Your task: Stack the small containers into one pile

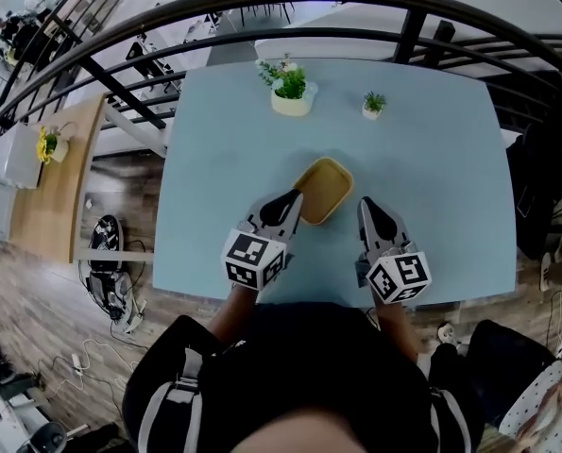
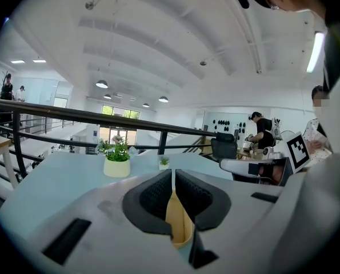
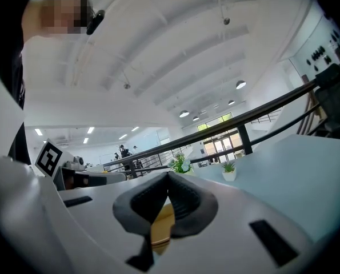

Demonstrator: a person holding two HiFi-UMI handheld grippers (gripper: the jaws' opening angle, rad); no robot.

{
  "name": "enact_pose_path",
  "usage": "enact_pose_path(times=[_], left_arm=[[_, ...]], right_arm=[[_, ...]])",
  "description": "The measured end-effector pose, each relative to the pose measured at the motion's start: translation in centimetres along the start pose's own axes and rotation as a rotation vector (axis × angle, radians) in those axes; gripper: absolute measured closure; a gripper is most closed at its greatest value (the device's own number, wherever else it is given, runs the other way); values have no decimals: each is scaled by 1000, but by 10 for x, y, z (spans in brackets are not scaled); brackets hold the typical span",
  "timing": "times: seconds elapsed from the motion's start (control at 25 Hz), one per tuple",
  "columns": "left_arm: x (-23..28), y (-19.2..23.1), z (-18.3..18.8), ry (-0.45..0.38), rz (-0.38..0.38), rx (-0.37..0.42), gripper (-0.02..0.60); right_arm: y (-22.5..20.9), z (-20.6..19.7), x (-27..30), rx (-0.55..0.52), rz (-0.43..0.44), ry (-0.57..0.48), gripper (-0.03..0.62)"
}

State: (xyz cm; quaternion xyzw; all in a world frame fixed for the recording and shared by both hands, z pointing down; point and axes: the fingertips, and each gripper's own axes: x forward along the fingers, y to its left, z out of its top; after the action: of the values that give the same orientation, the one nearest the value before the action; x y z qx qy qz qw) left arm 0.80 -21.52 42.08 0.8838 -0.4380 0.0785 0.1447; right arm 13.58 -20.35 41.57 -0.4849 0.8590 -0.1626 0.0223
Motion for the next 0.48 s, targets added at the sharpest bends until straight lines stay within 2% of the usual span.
enact_pose_path(times=[0.48], left_arm=[[2,-1,-1,17,2,7,554]], right_arm=[[0,1,0,6,0,-5,586]])
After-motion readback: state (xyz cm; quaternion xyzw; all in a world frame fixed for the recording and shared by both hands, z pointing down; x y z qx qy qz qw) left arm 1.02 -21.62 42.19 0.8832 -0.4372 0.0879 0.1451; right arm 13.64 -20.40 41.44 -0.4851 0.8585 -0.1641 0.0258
